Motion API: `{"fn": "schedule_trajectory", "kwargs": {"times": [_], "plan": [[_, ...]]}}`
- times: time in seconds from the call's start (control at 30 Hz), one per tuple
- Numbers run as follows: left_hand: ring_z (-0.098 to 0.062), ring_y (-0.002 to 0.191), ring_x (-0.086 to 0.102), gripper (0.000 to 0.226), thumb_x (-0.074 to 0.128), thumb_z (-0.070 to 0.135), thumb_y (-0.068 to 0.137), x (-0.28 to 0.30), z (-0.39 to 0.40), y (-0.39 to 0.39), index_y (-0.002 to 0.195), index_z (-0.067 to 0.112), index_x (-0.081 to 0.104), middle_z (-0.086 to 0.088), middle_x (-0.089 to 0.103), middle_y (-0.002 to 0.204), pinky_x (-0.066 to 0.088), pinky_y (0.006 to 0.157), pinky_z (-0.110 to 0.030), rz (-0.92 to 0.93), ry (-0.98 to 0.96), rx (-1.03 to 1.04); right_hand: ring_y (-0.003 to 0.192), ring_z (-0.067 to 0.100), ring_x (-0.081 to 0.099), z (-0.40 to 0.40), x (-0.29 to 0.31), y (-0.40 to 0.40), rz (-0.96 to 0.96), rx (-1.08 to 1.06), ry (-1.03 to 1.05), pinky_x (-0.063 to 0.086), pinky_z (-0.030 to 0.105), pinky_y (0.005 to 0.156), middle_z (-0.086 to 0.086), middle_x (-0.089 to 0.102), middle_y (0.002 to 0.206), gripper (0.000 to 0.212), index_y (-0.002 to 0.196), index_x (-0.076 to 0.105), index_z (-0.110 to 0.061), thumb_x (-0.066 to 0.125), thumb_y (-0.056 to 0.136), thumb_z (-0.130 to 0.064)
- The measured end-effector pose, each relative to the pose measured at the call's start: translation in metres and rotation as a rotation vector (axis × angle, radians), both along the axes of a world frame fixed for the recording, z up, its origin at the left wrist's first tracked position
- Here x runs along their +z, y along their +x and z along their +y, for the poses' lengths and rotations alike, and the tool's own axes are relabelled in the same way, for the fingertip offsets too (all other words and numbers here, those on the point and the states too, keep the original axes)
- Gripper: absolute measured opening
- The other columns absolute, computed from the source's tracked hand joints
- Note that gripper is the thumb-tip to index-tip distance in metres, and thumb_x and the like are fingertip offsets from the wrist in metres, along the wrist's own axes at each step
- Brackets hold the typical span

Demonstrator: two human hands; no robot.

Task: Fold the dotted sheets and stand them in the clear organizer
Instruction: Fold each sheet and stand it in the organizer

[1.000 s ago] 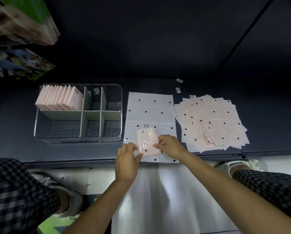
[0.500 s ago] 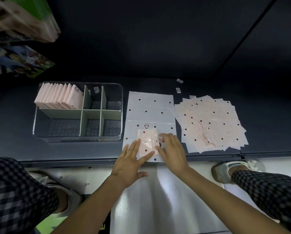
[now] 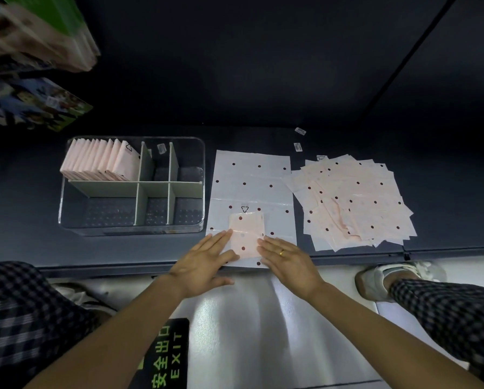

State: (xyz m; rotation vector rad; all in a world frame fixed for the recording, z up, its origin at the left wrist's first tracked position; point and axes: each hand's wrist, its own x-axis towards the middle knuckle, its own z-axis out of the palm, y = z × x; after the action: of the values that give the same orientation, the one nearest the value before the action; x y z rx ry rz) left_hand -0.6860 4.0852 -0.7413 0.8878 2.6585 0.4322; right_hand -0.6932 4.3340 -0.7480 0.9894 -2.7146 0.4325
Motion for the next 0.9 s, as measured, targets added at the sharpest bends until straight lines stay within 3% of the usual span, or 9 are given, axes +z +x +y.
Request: {"fn": "schedule_trajectory", "kwargs": {"times": [0.1, 0.23, 0.33, 0.47, 0.63, 0.77, 0.83, 0.9], "plan": [[-0.013, 0.146, -0.009, 0.047, 0.046, 0.059, 0.090, 0.000, -0.001, 0.000, 0.125, 0.027, 0.043, -0.003, -0.006, 0.160, -0.016, 0.112, -0.021, -0.017, 0.037, 0.011, 0.094, 0.009, 0.069, -0.006, 0.004, 0.000, -0.009, -0.060, -0.033, 0.054, 0.021, 0.079, -0.004, 0.074, 0.097, 0.028, 0.086, 0.077, -0.015, 0.088, 0.061, -0.019], [-0.009, 0.145, -0.011, 0.045, 0.047, 0.060, 0.089, -0.002, 0.000, 0.003, 0.118, 0.025, 0.044, -0.001, -0.005, 0.160, -0.014, 0.114, -0.022, -0.029, 0.068, 0.054, 0.089, 0.007, 0.070, -0.007, 0.005, -0.001, -0.001, -0.110, 0.027, 0.056, 0.020, 0.062, -0.002, 0.074, 0.088, 0.036, 0.090, 0.075, -0.014, 0.089, 0.059, -0.025], [-0.009, 0.145, -0.009, 0.045, 0.046, 0.060, 0.089, -0.001, 0.004, 0.004, 0.117, 0.024, 0.044, -0.001, -0.004, 0.160, -0.015, 0.113, -0.021, -0.042, 0.074, 0.080, 0.094, 0.008, 0.069, -0.007, 0.006, -0.002, 0.036, -0.049, 0.093, 0.059, 0.024, 0.058, -0.002, 0.074, 0.092, 0.024, 0.077, 0.073, -0.013, 0.087, 0.061, -0.023], [-0.010, 0.146, -0.007, 0.041, 0.048, 0.056, 0.089, 0.003, 0.007, 0.004, 0.115, 0.024, 0.043, -0.001, -0.003, 0.160, -0.011, 0.114, -0.023, -0.073, 0.055, 0.107, 0.094, 0.014, 0.070, -0.007, 0.010, -0.002, -0.002, 0.020, 0.232, 0.059, 0.026, 0.055, 0.003, 0.074, 0.097, 0.030, 0.068, 0.069, -0.012, 0.092, 0.049, -0.017], [-0.013, 0.146, -0.005, 0.045, 0.051, 0.053, 0.090, 0.012, 0.015, 0.005, 0.121, 0.021, 0.042, -0.002, -0.002, 0.160, -0.004, 0.117, -0.029, -0.153, 0.004, 0.149, 0.073, 0.016, 0.072, -0.017, 0.020, -0.004, -0.041, -0.010, 0.322, 0.056, 0.023, 0.051, 0.005, 0.074, 0.080, 0.046, 0.069, 0.072, -0.008, 0.091, 0.027, -0.007], [-0.016, 0.146, 0.004, 0.070, 0.056, 0.049, 0.089, 0.027, 0.020, 0.006, 0.146, 0.025, 0.023, 0.000, 0.009, 0.159, 0.007, 0.117, -0.031, -0.254, 0.073, 0.251, 0.036, 0.017, 0.048, -0.023, 0.043, -0.009, -0.043, -0.104, 0.319, 0.033, 0.017, 0.029, 0.000, 0.049, 0.044, 0.037, 0.057, 0.059, -0.011, 0.089, 0.036, -0.003], [-0.018, 0.144, 0.013, 0.073, 0.059, 0.044, 0.089, 0.035, 0.023, 0.006, 0.148, 0.026, 0.021, -0.001, 0.024, 0.154, 0.014, 0.116, -0.030, -0.266, 0.150, 0.326, 0.032, 0.020, 0.043, -0.024, 0.060, -0.012, -0.037, -0.137, 0.271, 0.029, 0.017, 0.026, 0.001, 0.045, 0.041, 0.034, 0.058, 0.059, -0.009, 0.088, 0.040, -0.003], [-0.019, 0.135, 0.030, 0.063, 0.063, 0.035, 0.088, 0.045, 0.028, 0.003, 0.143, 0.023, 0.034, -0.002, 0.042, 0.142, 0.026, 0.109, -0.027, -0.229, 0.275, 0.424, 0.037, 0.023, 0.049, -0.026, 0.077, -0.016, -0.052, -0.139, 0.208, 0.036, 0.022, 0.029, 0.003, 0.053, 0.048, 0.025, 0.071, 0.063, -0.005, 0.084, 0.059, -0.005]]}}
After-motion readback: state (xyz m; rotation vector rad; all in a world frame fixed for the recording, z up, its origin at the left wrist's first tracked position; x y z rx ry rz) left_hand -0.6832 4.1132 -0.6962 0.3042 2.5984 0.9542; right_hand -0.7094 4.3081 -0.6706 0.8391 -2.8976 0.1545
